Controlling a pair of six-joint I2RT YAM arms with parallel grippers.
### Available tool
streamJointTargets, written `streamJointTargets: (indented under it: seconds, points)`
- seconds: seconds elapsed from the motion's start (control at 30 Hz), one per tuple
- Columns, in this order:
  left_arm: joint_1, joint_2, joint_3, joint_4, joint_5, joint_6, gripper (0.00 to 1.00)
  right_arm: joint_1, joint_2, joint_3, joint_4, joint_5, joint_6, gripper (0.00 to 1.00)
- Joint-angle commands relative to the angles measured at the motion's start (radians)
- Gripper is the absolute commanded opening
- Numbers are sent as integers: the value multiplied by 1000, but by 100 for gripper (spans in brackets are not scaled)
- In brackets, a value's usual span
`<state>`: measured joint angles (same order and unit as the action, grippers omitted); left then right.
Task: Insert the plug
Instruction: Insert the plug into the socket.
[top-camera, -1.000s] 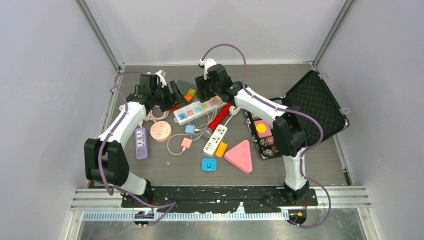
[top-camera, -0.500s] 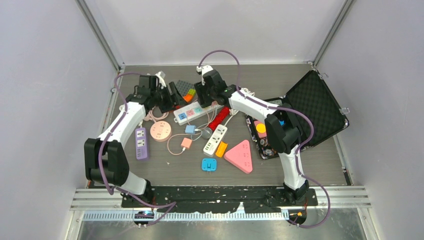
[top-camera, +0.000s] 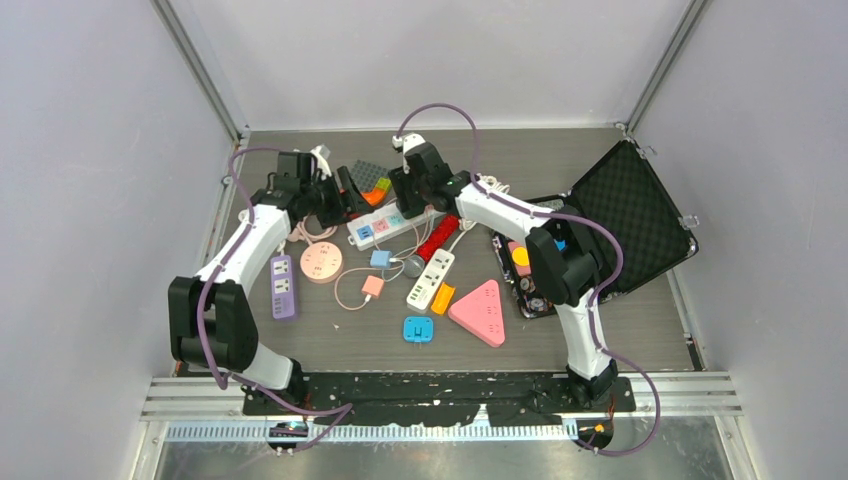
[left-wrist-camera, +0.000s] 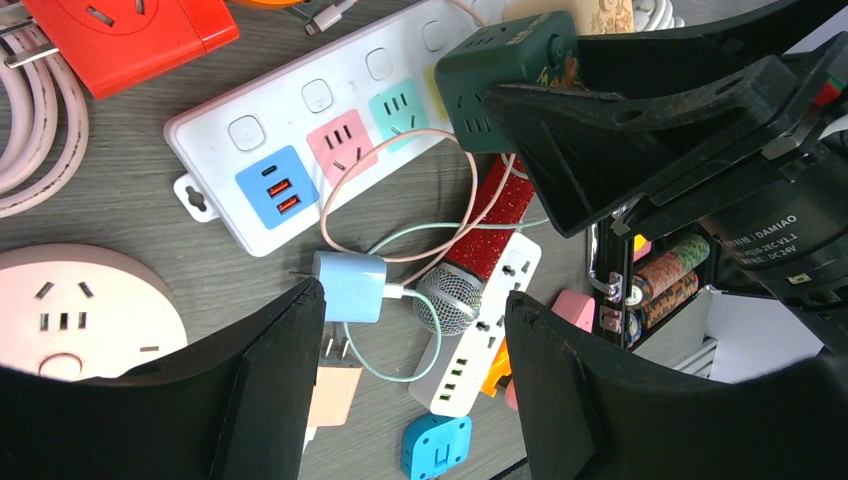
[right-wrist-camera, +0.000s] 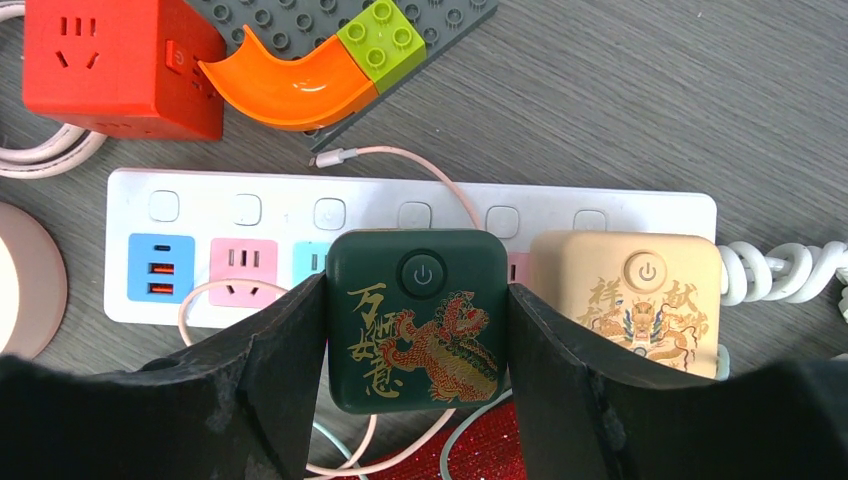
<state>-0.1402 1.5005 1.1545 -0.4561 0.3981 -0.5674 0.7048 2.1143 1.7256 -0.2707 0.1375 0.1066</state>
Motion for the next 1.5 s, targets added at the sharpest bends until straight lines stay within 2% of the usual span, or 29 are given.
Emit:
streamJointTargets:
  seconds: [0.0,0.23,0.6,1.27,1.47]
  points:
    - [11,-36,-6,-3,21,16,65,4,-1,5,46,14,-6,5]
    - [14,-37,-8,-2,22,19,65,5,7,-23,36,13,-4,5]
    - [16,-38,-13,-4,22,21,64,6,-21,-29,-1,102,-38,5]
    - [17,-34,-21,-13,11,27,64,1,-35,-23,-24,121,-58,5]
    - [17,-31,-25,-14,11,28,64,-17,-35,-36,-20,85,-77,5]
